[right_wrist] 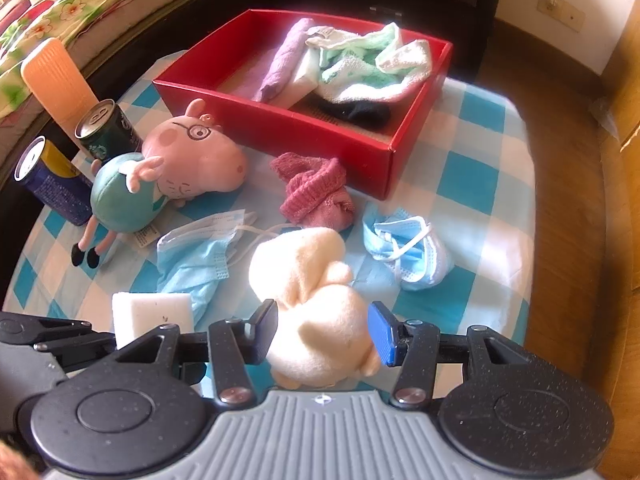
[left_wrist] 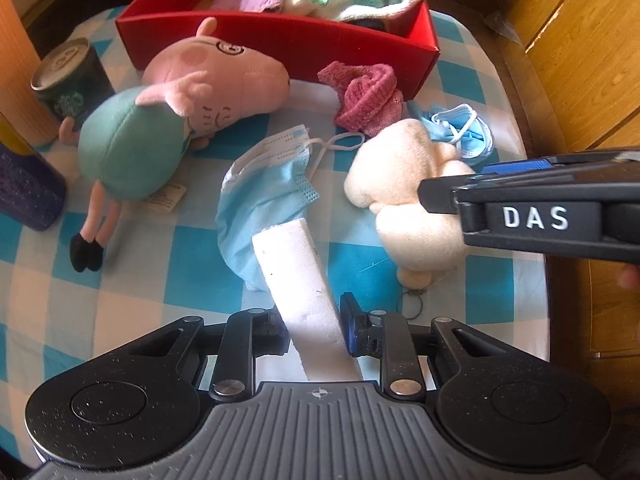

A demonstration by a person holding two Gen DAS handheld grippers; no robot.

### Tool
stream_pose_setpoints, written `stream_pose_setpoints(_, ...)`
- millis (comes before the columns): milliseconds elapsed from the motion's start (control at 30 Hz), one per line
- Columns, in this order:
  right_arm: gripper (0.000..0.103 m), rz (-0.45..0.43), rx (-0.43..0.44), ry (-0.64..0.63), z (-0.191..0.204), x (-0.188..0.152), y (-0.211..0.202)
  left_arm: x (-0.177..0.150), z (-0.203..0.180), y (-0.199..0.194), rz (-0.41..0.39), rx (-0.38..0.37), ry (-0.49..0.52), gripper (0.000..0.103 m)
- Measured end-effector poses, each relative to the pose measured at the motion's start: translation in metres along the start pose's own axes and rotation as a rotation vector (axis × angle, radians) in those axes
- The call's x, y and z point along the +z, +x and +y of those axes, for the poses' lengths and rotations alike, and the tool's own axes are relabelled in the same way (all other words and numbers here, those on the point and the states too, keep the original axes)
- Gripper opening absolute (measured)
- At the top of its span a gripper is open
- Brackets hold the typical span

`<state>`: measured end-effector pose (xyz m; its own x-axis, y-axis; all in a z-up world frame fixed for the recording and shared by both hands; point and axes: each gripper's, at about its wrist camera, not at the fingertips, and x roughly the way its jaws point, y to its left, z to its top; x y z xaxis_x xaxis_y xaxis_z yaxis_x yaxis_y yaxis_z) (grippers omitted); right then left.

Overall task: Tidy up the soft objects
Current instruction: 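Grasp the cream plush toy with the right gripper while the left gripper holds the block, then carry the block and cream plush over the red box and open both grippers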

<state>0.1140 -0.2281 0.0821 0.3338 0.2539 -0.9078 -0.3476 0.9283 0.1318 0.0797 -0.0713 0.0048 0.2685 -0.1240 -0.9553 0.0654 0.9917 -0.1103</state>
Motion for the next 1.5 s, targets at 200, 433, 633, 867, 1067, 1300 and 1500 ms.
stream_pose_setpoints(200,0.033,0.017,-0.027,-0.017,0.009,0.004,0.009,0.001,0.005,-0.003,0.009,-0.013,-0.003,0.025)
stream_pose_setpoints(433,0.049,0.03,-0.096,-0.06,0.022,0.007,0.03,0.003,0.011,0.001,0.017,-0.023,-0.011,0.025)
stream_pose_setpoints(633,0.04,0.025,-0.103,-0.068,0.021,0.005,0.033,0.004,0.016,0.001,0.022,-0.032,-0.016,0.026)
stream_pose_setpoints(867,0.033,0.008,-0.09,-0.054,0.018,0.003,0.016,0.007,0.017,-0.013,0.001,-0.042,-0.006,0.026)
stream_pose_setpoints(1067,0.033,-0.041,-0.084,-0.05,0.02,0.008,-0.012,0.014,0.015,-0.033,-0.031,-0.038,0.005,0.026)
stream_pose_setpoints(1300,0.033,-0.11,-0.085,-0.05,0.028,0.018,-0.044,0.026,0.014,-0.057,-0.083,-0.022,0.014,0.026)
stream_pose_setpoints(1500,0.033,-0.169,-0.102,-0.058,0.034,0.031,-0.07,0.047,0.014,-0.08,-0.138,0.019,0.03,0.026)
